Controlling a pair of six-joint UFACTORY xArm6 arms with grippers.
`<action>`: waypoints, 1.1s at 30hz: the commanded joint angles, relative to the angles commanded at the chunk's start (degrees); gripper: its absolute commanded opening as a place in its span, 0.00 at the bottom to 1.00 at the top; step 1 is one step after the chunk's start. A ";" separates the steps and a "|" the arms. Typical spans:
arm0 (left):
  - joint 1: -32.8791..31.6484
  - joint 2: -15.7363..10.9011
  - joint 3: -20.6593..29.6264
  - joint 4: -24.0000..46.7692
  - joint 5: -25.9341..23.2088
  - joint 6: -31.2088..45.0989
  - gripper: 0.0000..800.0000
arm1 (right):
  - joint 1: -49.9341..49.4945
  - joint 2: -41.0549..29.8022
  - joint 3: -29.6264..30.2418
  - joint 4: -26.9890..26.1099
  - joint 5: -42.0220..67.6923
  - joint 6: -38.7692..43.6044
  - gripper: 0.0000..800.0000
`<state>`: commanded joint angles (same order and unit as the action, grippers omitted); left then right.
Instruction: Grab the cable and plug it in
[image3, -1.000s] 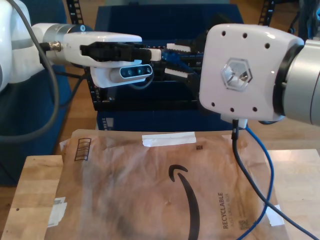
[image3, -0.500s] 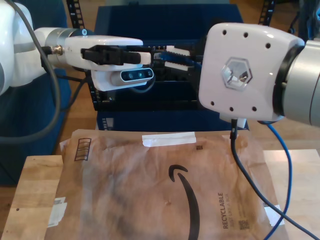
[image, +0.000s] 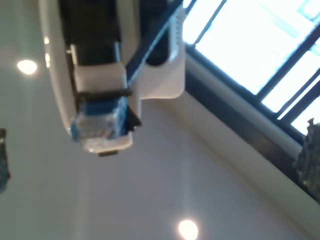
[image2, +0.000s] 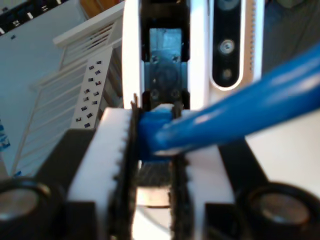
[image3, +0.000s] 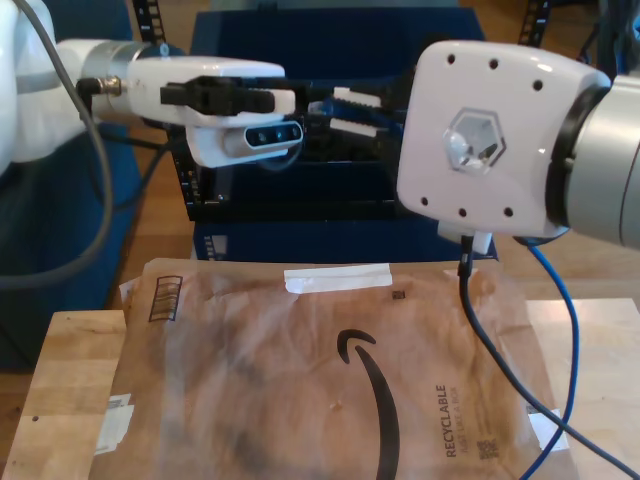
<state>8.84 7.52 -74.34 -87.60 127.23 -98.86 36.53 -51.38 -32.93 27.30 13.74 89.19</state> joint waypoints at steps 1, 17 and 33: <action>0.88 0.00 -0.79 0.00 -0.35 0.00 0.99 | -0.53 0.26 -0.09 0.00 0.09 0.09 0.01; 10.11 -4.13 -10.99 43.16 -5.36 0.79 1.00 | -17.05 1.85 -0.26 -0.62 15.65 0.26 0.01; 22.59 -8.70 -7.47 71.30 -5.27 24.35 1.00 | -29.89 17.14 -10.11 -5.71 44.66 0.62 0.01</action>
<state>31.43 -1.19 -81.81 -16.31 121.96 -74.51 6.64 -34.24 -43.04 21.58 58.40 89.80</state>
